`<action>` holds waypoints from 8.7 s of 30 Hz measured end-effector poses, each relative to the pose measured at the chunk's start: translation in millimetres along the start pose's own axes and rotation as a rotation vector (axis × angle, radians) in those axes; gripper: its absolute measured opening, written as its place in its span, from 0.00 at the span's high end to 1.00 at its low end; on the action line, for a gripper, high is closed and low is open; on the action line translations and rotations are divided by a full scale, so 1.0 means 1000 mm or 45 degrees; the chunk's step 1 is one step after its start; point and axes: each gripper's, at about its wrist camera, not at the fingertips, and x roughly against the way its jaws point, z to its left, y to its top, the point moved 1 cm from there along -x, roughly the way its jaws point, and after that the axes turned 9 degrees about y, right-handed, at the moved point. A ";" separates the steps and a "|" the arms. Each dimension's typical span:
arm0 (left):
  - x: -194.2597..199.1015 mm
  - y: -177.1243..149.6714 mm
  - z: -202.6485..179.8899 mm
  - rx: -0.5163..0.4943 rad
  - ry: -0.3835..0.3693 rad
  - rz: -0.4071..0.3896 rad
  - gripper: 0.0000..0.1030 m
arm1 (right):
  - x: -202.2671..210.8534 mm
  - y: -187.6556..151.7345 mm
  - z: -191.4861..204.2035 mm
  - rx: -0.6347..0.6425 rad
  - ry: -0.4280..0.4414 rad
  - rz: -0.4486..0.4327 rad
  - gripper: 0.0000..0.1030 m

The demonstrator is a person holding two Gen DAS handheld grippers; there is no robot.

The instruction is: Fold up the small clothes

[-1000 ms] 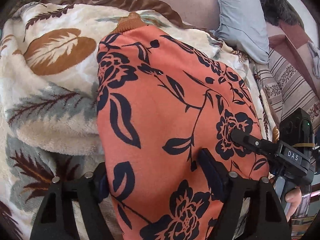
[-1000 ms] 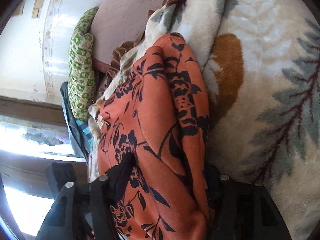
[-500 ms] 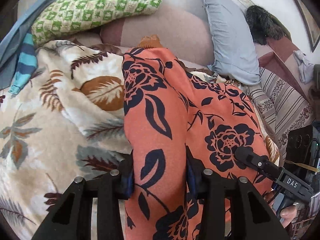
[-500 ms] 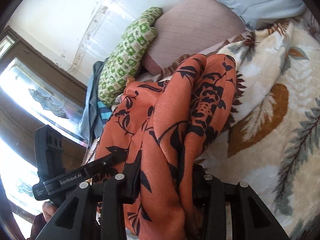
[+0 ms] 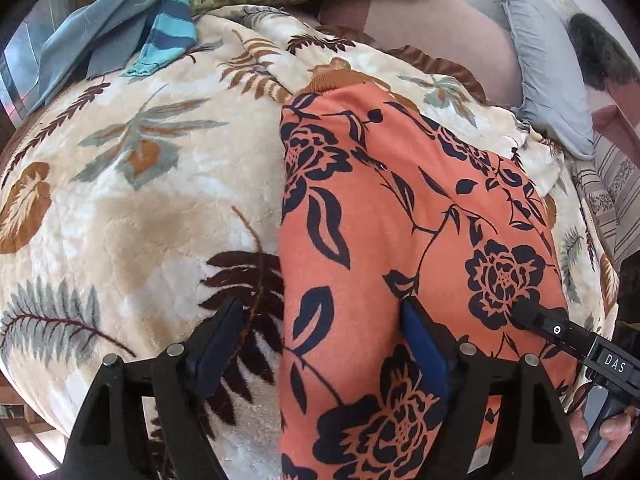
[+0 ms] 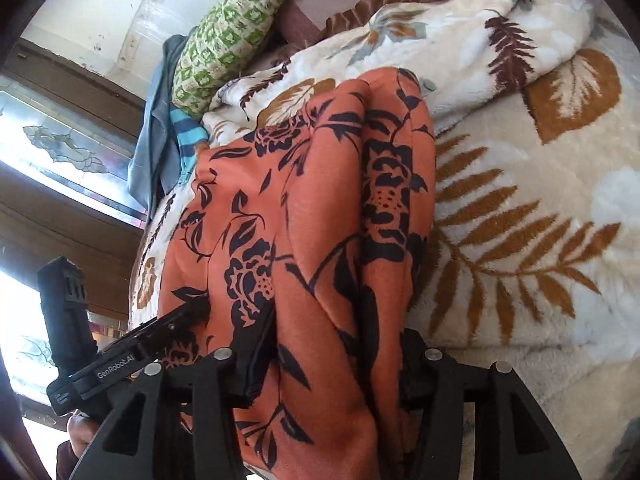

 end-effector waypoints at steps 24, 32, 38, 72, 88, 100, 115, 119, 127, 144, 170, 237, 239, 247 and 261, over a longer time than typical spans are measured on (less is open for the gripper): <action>0.095 -0.061 -0.004 -0.190 0.250 -0.337 0.14 | 0.051 -0.073 0.078 0.392 -0.290 -0.129 0.60; 0.185 -0.066 -0.011 -0.154 0.321 -0.590 0.14 | 0.131 -0.088 0.147 0.527 -0.334 -0.447 0.51; 0.226 -0.075 -0.012 -0.165 0.326 -0.695 0.14 | 0.161 -0.109 0.187 0.628 -0.344 -0.563 0.50; 0.239 -0.076 0.055 0.053 0.465 -0.698 0.03 | 0.127 -0.102 0.237 0.618 -0.302 -0.564 0.45; 0.258 -0.074 0.113 0.208 0.579 -0.747 0.03 | 0.100 -0.092 0.272 0.691 -0.252 -0.528 0.45; 0.278 -0.079 0.103 0.178 0.580 -0.792 0.03 | 0.105 -0.103 0.272 0.692 -0.252 -0.518 0.45; 0.310 -0.092 0.062 0.089 0.548 -0.855 0.02 | 0.143 -0.118 0.265 0.664 -0.255 -0.601 0.45; 0.316 -0.096 0.052 0.073 0.524 -0.861 0.02 | 0.155 -0.121 0.261 0.650 -0.259 -0.627 0.45; 0.326 -0.100 0.036 0.053 0.478 -0.854 0.01 | 0.180 -0.128 0.254 0.634 -0.283 -0.684 0.45; 0.344 -0.111 0.006 -0.014 0.411 -0.869 0.01 | 0.208 -0.139 0.252 0.638 -0.310 -0.754 0.44; 0.344 -0.116 0.005 -0.064 0.423 -0.882 0.01 | 0.201 -0.142 0.262 0.684 -0.337 -0.747 0.44; 0.203 -0.052 0.086 -0.020 0.384 -0.584 0.01 | 0.055 -0.086 0.258 0.664 -0.438 -0.416 0.44; 0.201 -0.051 0.085 -0.029 0.380 -0.580 0.01 | 0.053 -0.085 0.258 0.662 -0.437 -0.410 0.44; 0.196 -0.047 0.081 -0.048 0.360 -0.574 0.01 | 0.048 -0.081 0.255 0.656 -0.444 -0.398 0.44; 0.193 -0.040 0.073 -0.076 0.328 -0.575 0.01 | 0.038 -0.072 0.246 0.641 -0.439 -0.375 0.44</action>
